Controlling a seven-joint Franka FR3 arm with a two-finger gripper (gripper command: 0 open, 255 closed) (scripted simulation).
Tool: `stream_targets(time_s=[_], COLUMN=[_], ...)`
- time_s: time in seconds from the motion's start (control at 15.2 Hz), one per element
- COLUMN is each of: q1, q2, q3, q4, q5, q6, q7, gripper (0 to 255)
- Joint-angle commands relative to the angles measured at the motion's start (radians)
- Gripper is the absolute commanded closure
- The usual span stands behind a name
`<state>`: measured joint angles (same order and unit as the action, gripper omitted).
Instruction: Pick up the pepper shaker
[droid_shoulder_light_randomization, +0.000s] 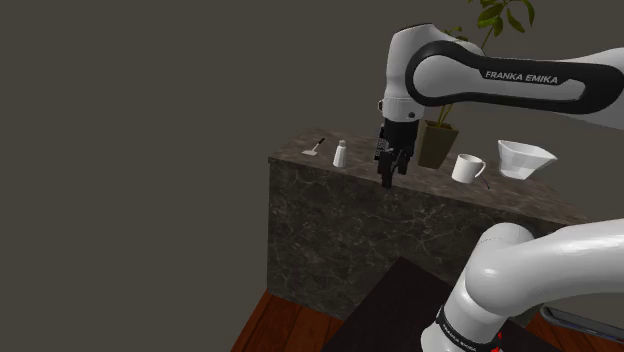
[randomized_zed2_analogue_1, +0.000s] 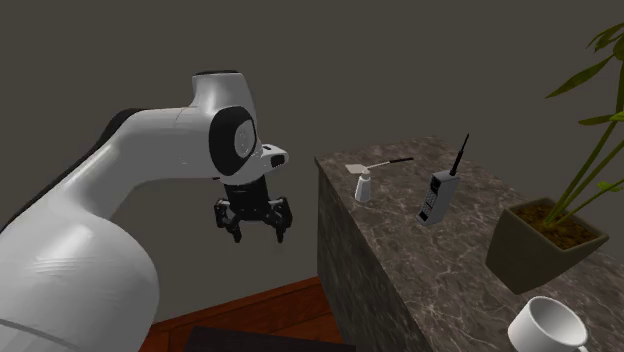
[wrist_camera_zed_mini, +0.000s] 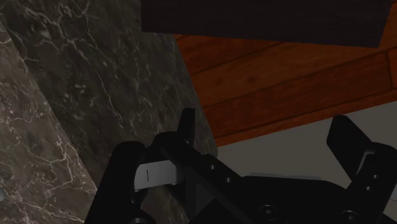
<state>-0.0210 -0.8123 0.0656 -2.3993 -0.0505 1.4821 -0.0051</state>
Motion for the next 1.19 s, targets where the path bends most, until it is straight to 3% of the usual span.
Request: stream_targets(time_s=[0.0,0.59,1.12], q1=[0.0,-0.044,-0.062], q2=[0.0,0.259,0.521], q3=[0.0,-0.136,-0.242], q4=[0.0,0.127,0.324], q5=[0.0,-0.053,-0.025], q6=[0.0,0.194,0.308], q7=[0.0,-0.135,-0.263], gripper=[0,0,0])
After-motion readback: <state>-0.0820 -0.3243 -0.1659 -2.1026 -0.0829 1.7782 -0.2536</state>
